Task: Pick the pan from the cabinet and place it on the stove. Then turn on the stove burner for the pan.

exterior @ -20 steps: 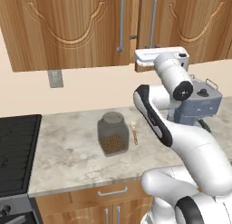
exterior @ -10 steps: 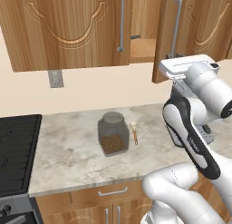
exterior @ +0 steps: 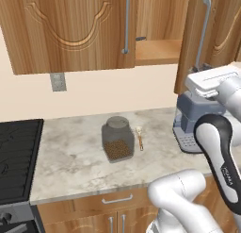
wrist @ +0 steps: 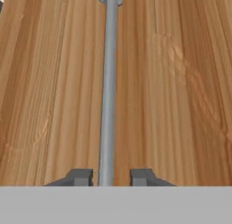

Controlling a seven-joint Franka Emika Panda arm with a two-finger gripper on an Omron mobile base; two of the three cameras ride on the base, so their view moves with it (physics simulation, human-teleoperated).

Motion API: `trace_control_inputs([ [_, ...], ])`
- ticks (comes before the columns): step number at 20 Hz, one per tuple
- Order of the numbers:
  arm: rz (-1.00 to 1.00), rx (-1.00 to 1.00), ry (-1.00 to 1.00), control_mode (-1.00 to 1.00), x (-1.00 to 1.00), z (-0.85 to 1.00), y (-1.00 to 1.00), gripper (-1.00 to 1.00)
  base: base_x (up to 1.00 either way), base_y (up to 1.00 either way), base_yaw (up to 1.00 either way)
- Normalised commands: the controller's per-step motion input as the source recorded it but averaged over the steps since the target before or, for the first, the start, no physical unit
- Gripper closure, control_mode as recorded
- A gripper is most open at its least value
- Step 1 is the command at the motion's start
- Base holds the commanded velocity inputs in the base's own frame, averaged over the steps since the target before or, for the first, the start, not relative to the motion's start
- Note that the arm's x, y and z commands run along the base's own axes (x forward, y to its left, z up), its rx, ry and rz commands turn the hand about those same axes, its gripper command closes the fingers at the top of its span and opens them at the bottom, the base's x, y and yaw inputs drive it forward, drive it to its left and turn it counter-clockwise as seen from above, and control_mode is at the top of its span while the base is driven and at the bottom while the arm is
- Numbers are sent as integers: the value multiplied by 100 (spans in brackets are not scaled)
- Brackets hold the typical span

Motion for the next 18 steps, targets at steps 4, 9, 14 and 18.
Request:
trace_control_inputs([
  [4, 0, 0, -1, -100, -34, -1, 0, -100, 0, 0, 0],
  [9, 0, 0, -13, -100, -68, 9, 0, -100, 0, 0, 0],
  [14, -4, 0, -14, -100, -80, 11, 37, -100, 0, 0, 0],
  [18, -14, -4, -3, -100, -30, -10, 94, -100, 0, 0, 0],
])
